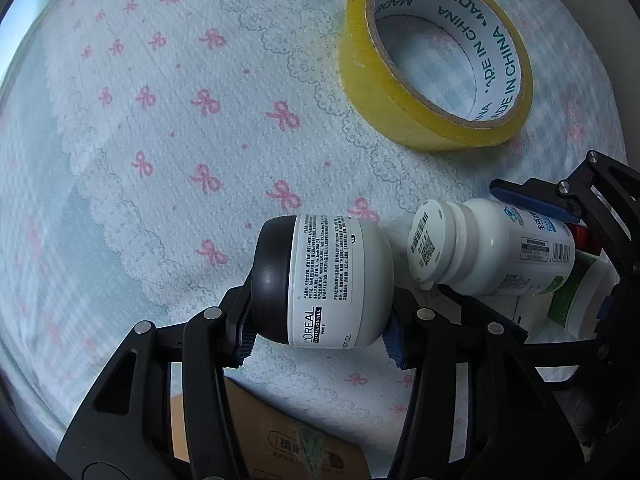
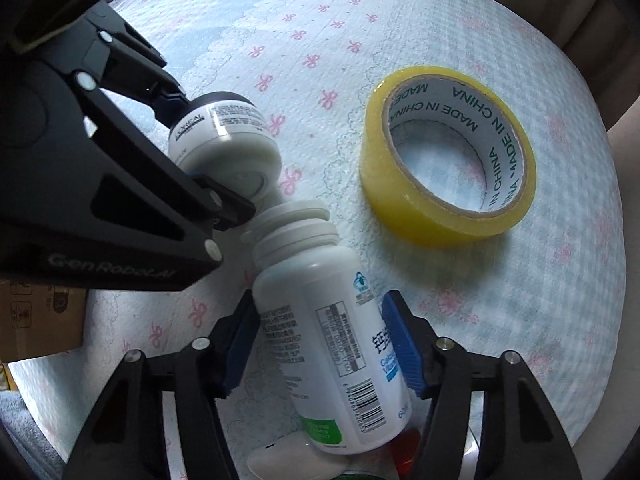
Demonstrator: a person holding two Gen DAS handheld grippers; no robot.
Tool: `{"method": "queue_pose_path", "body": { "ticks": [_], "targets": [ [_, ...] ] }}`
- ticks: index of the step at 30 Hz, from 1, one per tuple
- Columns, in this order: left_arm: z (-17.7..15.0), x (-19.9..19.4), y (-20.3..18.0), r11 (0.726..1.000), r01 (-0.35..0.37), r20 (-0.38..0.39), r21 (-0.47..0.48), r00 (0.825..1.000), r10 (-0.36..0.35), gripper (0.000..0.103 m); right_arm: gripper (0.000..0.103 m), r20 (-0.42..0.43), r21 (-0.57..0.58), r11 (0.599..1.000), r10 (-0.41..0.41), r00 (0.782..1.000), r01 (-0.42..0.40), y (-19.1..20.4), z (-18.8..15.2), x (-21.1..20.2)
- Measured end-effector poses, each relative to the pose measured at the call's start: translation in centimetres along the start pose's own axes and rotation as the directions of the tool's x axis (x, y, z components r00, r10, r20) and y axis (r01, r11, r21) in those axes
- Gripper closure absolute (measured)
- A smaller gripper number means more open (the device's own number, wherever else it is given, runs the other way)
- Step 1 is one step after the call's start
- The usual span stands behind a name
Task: Organize rigid objects
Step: 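Grasp the white L'Oreal jar with the left tool while the right tool grasps the white bottle, then carry the L'Oreal jar with the left tool while the right tool carries the bottle to the box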
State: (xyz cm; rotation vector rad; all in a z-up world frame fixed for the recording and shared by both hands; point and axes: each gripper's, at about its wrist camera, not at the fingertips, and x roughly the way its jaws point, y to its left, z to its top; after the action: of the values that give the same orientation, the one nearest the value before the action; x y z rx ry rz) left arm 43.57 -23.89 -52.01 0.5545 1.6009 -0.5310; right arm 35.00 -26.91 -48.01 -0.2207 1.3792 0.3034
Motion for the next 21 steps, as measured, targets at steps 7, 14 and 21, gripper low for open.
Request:
{"method": "queue_pose_path", "body": {
  "ticks": [7,14,21],
  "targets": [
    [-0.3,-0.7,0.5,0.999,0.02,0.018,-0.027,1.0,-0.02,0.056,0.048,-0.006,0.014,1.0,-0.007,1.0,0.007,0.3,0.2,-0.2],
    [-1.6,-3.2,1.3,0.999,0.027,0.046,-0.047,0.999,-0.025,0.056,0.05,0.001,0.123,0.992,0.036,0.999,-0.036,-1.1,0.2,-1.3],
    [-3.0,-7.4,2.5,0.995,0.049,0.1,-0.088,0.994,-0.04,0.056,0.053,0.026,0.174,0.984,0.041,0.999,-0.044,-1.7,0.2,-4.4]
  ]
}}
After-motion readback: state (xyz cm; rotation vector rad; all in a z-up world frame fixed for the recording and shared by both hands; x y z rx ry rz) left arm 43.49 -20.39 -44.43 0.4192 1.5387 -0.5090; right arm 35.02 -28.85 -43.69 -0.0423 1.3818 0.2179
